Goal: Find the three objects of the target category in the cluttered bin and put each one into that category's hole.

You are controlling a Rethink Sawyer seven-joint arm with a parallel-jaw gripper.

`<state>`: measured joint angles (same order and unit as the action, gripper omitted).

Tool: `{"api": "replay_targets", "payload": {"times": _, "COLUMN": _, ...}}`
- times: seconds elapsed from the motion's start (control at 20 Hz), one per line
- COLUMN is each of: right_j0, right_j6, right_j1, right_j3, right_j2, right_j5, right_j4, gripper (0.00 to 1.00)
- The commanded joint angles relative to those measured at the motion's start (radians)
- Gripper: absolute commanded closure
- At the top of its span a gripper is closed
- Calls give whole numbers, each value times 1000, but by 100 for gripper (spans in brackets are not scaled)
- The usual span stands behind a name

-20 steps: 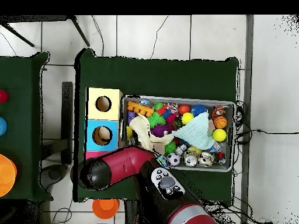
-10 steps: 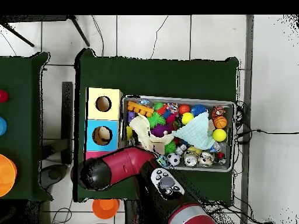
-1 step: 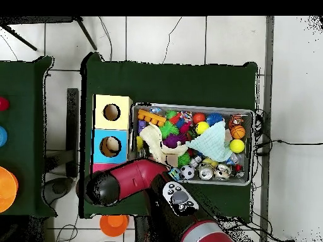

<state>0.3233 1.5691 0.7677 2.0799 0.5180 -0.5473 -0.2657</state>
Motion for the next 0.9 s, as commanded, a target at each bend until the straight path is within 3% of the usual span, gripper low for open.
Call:
{"api": "replay_targets", "payload": {"times": 0.05, "right_j0": -12, "right_j6": 155, "right_j1": -60, "right_j3": -11, "right_j2": -51, "right_j5": 58, "right_j4": 11, "gripper": 0}}
{"api": "replay_targets", "payload": {"times": 0.9, "right_j0": -44, "right_j6": 153, "right_j1": -18, "right_j3": -30, "right_j2": -89, "right_j5": 17, "right_j4": 6, "gripper": 0}}
